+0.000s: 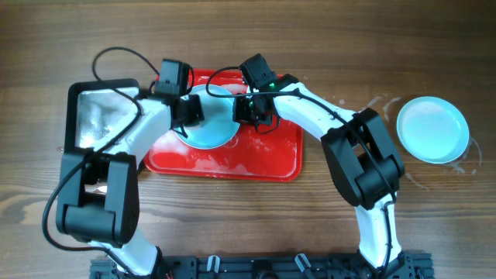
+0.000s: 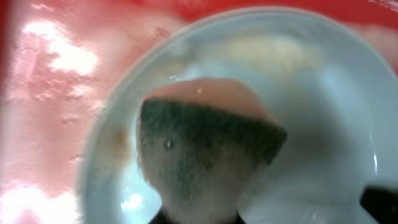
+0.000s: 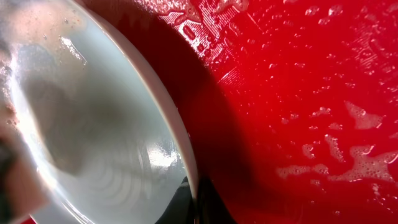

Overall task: Clean dirty plates on tray and stack at the side
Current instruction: 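Keep scrubbing the plate face with the left-held sponge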

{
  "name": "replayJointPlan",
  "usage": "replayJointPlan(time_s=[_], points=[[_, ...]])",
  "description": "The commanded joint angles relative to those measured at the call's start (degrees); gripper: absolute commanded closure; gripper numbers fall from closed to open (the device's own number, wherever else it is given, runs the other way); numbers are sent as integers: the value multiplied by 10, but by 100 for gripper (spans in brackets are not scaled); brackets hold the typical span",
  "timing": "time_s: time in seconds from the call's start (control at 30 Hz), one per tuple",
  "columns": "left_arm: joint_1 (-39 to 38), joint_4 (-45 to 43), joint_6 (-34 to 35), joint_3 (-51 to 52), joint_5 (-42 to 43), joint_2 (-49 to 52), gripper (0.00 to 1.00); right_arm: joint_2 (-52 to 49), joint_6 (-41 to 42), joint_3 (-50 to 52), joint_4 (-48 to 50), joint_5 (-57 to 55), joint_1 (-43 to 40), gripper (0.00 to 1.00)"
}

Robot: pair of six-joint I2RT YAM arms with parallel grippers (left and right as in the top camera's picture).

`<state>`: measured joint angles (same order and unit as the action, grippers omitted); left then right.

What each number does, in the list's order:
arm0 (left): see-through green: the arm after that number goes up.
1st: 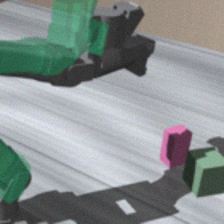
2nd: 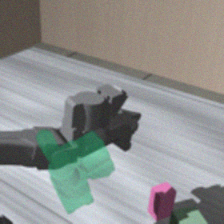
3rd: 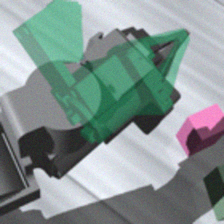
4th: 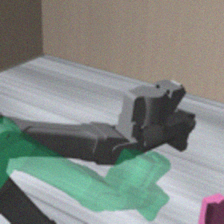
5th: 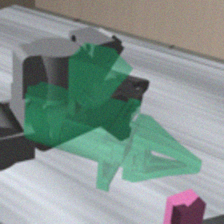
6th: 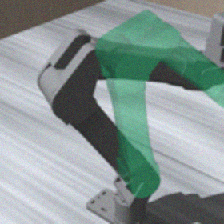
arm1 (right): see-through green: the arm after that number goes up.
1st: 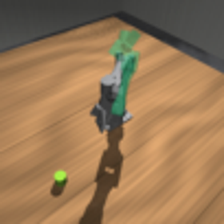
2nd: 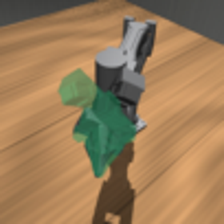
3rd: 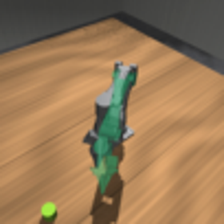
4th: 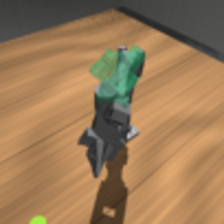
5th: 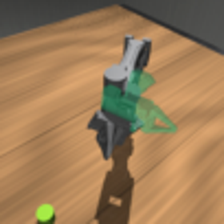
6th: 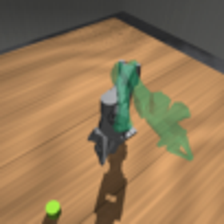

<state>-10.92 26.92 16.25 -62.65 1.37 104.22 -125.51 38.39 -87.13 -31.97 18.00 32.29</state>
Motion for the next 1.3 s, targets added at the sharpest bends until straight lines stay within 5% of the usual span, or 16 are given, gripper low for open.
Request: replayJointPlan(time_s=[0.0,0.13,0.47,0.8,1.07,1.17,1.27], points=[[-2,-50,-121,39,97,17,96,-45,5,24,-19,-24,-3,96],[-1,-59,-165,46,74,30,96,-45,5,24,-17,-22,-3,96],[19,-78,-156,46,-243,90,96,-45,-9,24,-12,-11,-5,96],[20,-245,-68,46,-248,146,96,-45,-9,24,-13,-3,-10,96],[-11,-350,-66,46,-269,146,96,-45,-9,24,-13,-3,-10,96],[-32,-334,-55,46,-295,146,96,-45,-9,24,-13,-3,-10,96],[-40,-228,41,46,-318,146,96,-45,-9,24,-13,-3,-10,96]])
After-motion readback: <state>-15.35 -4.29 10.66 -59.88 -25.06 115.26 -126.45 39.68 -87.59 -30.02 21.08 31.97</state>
